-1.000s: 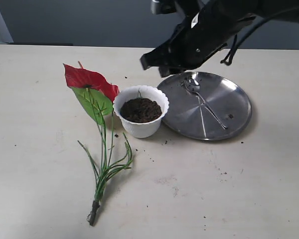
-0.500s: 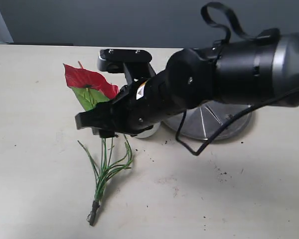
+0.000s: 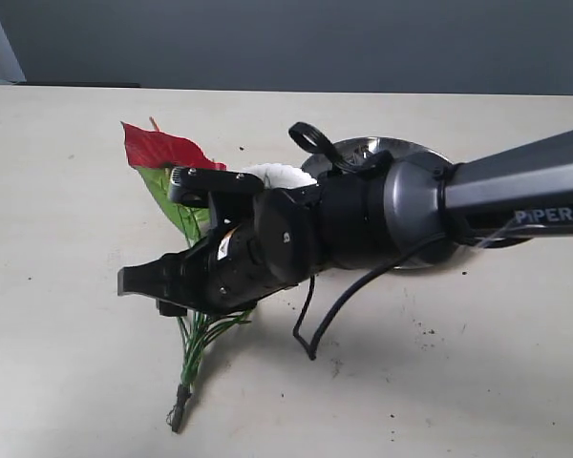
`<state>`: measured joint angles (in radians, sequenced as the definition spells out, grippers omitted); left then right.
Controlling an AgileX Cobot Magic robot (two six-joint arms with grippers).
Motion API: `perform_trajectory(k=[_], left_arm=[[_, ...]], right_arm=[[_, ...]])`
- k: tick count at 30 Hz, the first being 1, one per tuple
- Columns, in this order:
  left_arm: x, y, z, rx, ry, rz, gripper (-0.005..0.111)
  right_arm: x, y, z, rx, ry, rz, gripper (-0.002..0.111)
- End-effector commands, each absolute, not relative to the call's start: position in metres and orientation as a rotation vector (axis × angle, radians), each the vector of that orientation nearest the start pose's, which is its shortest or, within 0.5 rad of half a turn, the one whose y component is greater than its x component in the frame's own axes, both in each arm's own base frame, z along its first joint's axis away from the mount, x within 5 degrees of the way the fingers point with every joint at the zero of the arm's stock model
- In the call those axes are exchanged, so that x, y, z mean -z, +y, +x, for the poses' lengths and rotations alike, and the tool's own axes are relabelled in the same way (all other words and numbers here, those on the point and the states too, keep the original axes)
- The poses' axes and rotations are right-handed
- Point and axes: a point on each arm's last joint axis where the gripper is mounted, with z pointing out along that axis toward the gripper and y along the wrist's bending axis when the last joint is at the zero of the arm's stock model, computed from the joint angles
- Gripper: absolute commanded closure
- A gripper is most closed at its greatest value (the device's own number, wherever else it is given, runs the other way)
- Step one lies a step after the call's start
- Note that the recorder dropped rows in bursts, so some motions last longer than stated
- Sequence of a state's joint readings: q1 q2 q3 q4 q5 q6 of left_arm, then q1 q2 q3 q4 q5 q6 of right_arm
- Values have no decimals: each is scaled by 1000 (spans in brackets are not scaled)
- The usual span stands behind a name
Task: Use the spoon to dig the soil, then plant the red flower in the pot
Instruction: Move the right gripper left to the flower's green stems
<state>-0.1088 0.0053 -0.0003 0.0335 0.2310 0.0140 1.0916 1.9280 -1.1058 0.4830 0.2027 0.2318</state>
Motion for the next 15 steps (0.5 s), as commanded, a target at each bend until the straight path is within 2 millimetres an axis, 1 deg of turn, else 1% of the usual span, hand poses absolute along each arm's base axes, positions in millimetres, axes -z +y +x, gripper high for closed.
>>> perform_trajectory(k=[1,4,5,7,8,11,15], left_arm=[[-192,-5,55,39,1710,130,106],[-192,-5,55,39,1710,130,106],[-192,-5,55,39,1710,130,106],[-192,-5,55,39,1710,130,106],[-192,-5,55,39,1710,130,106],[-192,-5,55,39,1710,130,106],[-192,-5,55,39,1710,130,106]], right_arm=[[-154,358,165,-846,2583,-520,60],[-155,365,155,-886,2534,-513,60],[-154,365,152,-903,2518,-485,62],[-148,361,151,-903,2525,-433,66],[-144,357,149,-894,2544,-409,67],[-139,349,146,-872,2576,-399,63],[-145,346,145,-884,2565,-394,63]])
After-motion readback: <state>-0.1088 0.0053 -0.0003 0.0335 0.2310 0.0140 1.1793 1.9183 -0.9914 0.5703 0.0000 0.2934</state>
